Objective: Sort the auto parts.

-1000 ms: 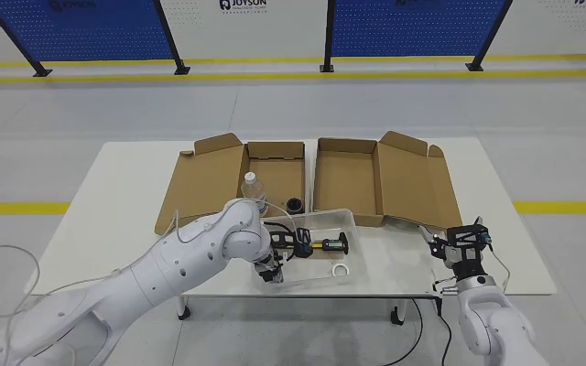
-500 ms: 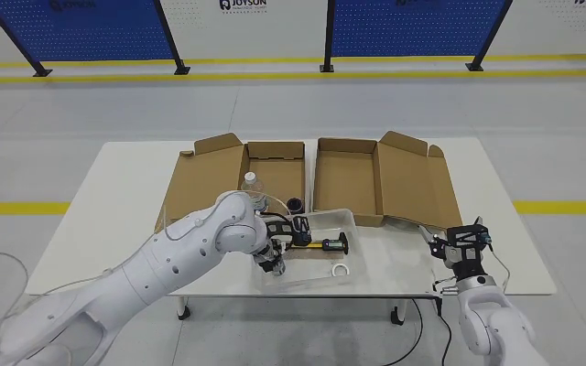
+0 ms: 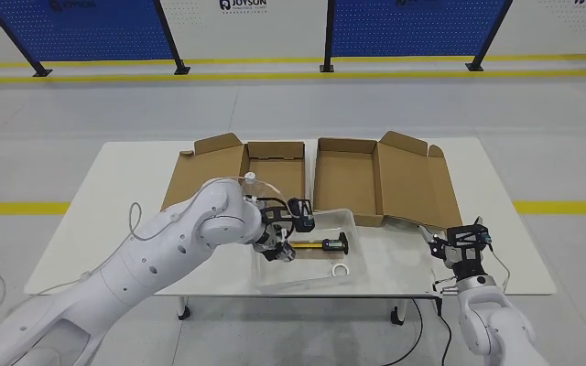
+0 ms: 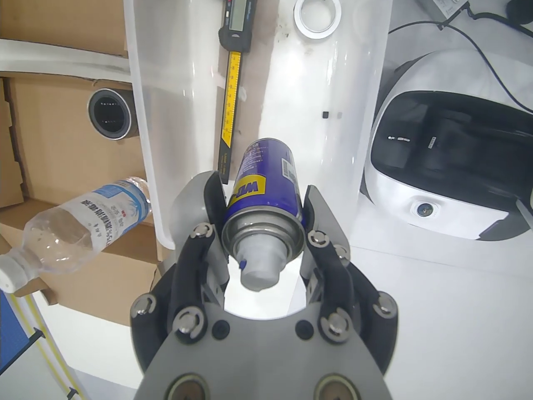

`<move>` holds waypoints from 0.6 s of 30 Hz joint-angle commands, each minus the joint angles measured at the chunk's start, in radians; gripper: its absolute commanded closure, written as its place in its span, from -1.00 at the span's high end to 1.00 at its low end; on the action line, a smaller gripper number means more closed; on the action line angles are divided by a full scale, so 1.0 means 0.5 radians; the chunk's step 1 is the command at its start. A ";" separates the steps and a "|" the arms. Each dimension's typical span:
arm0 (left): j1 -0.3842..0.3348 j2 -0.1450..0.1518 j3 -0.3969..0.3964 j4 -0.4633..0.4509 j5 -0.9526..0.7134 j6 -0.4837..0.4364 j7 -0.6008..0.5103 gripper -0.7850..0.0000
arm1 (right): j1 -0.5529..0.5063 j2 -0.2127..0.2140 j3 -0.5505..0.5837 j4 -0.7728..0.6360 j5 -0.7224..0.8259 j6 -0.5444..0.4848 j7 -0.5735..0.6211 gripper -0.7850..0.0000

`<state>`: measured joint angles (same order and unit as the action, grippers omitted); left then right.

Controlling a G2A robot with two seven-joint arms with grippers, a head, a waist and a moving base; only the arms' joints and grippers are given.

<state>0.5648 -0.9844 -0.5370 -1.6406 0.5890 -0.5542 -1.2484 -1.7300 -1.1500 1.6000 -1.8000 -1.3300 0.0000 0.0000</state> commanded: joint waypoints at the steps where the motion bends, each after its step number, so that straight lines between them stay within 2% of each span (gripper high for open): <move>1: 0.012 0.009 -0.014 -0.020 -0.007 -0.006 -0.022 -1.00 | 0.000 0.000 0.000 0.000 0.000 0.000 0.000 1.00; 18: 0.005 0.018 -0.053 0.017 0.011 0.006 0.044 -1.00 | 0.000 0.000 0.000 0.000 0.000 0.000 0.000 1.00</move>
<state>0.5683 -0.9752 -0.5586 -1.6350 0.5928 -0.5554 -1.2378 -1.7300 -1.1500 1.6000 -1.8000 -1.3300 0.0000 0.0000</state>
